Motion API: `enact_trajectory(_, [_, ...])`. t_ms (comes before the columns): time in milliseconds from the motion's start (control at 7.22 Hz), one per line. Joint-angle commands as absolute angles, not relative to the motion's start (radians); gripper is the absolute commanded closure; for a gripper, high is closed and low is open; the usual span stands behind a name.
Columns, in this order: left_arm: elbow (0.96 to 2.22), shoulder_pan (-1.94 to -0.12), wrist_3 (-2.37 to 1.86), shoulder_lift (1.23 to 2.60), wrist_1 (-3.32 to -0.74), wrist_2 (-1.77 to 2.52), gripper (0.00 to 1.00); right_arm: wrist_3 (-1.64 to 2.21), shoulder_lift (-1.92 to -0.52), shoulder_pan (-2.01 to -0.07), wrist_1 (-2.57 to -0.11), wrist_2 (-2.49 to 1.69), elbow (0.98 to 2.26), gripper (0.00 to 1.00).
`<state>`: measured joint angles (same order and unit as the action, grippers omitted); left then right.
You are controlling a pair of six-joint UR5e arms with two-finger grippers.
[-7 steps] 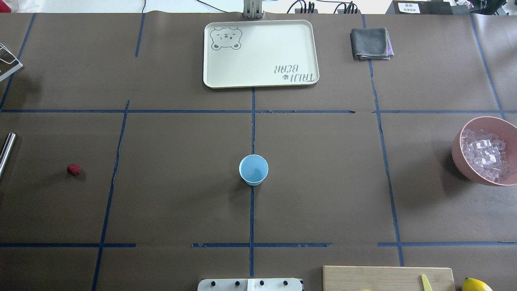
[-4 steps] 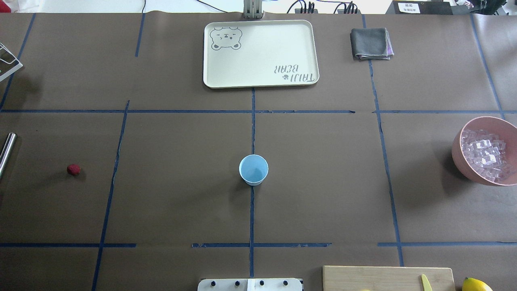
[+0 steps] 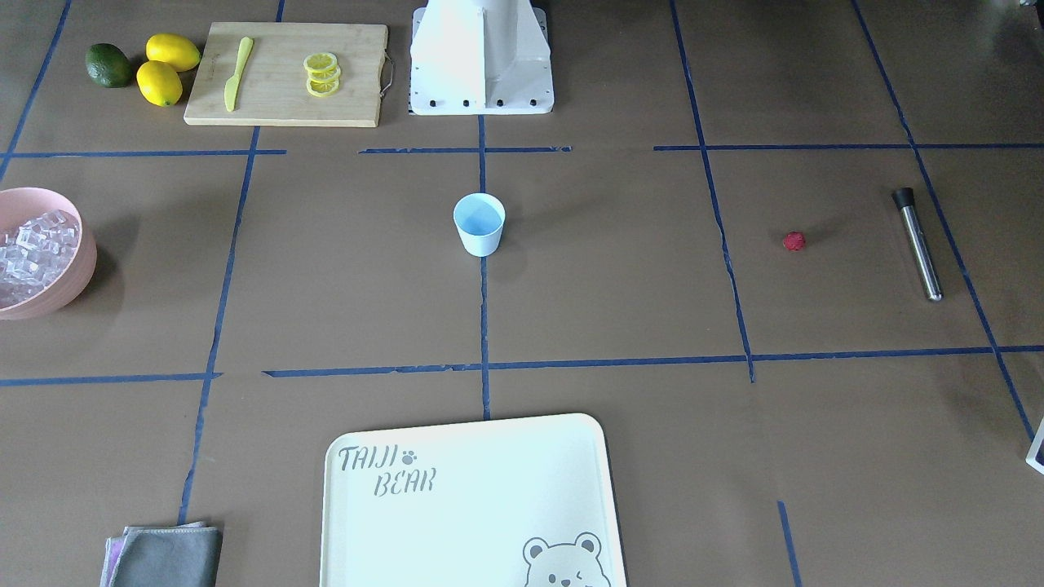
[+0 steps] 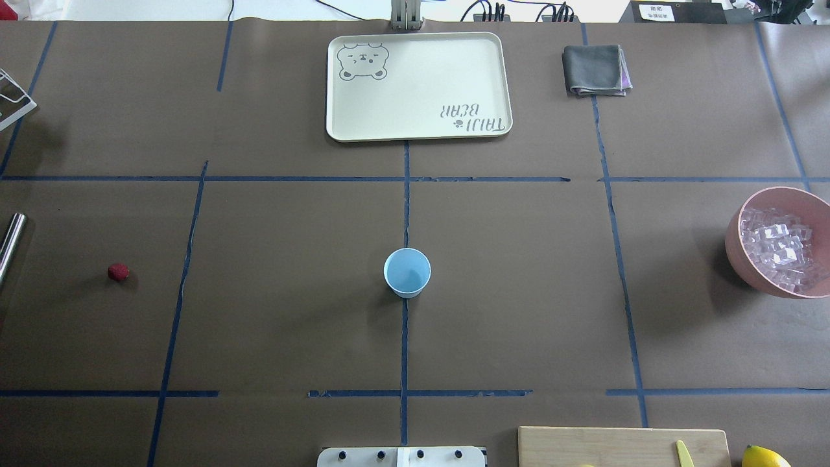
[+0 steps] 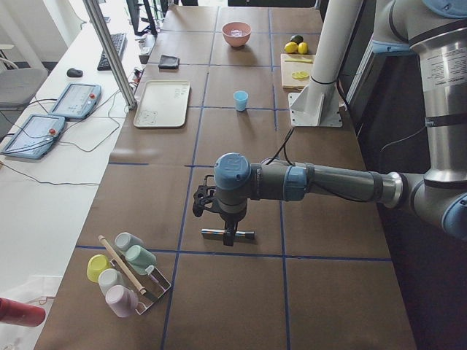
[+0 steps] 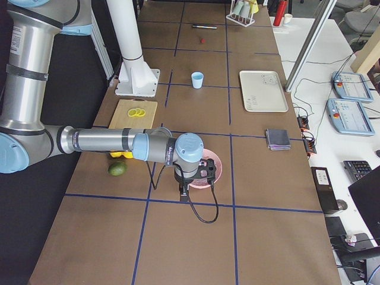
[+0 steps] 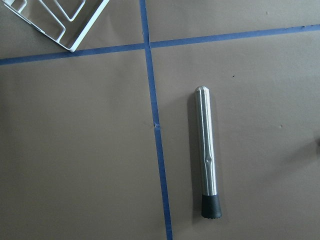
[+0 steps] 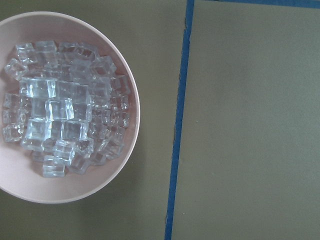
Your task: Mash ice and strawberries in cup
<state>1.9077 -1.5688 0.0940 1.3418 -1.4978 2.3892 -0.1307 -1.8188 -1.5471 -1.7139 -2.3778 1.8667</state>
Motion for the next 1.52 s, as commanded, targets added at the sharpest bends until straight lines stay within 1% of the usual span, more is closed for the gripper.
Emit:
enact_trajectory(0, [1.92, -1.56, 0.087, 1.342, -1.505, 2.39, 0.0, -0.13, -1.801, -1.54, -1.713, -2.39, 1.878, 0.0])
enact_trajectory(693, [1.919, -1.559, 0.094, 1.342, -1.503, 2.391, 0.0, -0.062, -1.801, -1.494, -1.712, -2.434, 1.901, 0.01])
enact_trajectory(831, [1.919, -1.559, 0.095, 1.342, -1.503, 2.391, 0.0, -0.007, -1.801, -1.48, -1.663, -2.436, 1.902, 0.01])
enact_trajectory(1247, [1.919, -1.559, 0.091, 1.342, -1.503, 2.404, 0.0, 0.448, -1.804, -1.317, -1.388, -2.413, 1.895, 0.01])
enact_trajectory(1385, [1.916, -1.559, 0.089, 1.342, -1.503, 2.463, 0.0, 0.657, -1.804, -1.257, -1.318, -2.386, 1.896, 0.02])
